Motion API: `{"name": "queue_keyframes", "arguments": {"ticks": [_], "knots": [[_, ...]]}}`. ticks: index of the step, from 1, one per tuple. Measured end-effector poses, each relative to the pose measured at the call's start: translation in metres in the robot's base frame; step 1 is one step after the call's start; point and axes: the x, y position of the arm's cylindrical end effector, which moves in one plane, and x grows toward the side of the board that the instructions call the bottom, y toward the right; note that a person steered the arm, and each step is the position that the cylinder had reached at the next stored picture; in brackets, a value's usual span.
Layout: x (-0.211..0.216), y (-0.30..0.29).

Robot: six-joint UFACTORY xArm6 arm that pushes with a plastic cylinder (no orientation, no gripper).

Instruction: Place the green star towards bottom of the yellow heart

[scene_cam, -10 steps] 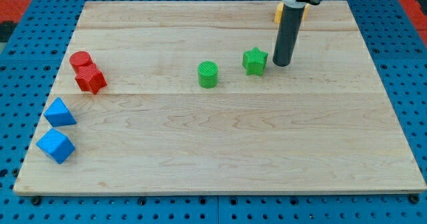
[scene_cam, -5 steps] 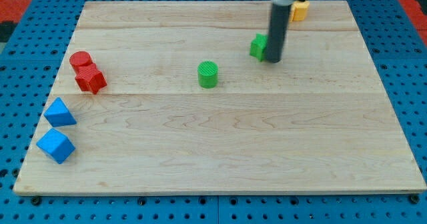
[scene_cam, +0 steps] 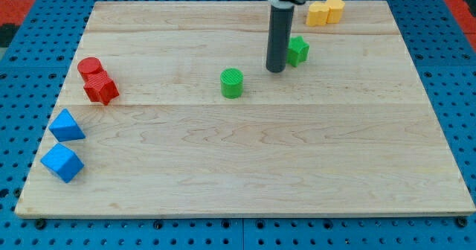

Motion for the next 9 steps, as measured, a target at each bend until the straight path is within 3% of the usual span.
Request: {"name": "queue_keyframes", "arguments": {"ticks": [2,3,4,5,6,7,9], "knots": [[-0.021,0.075],[-0.07,0.076],[0.011,0.091],[0.097,0.038],[0.121,-0.058],[0.121,-0.14],[0.099,-0.205]]}}
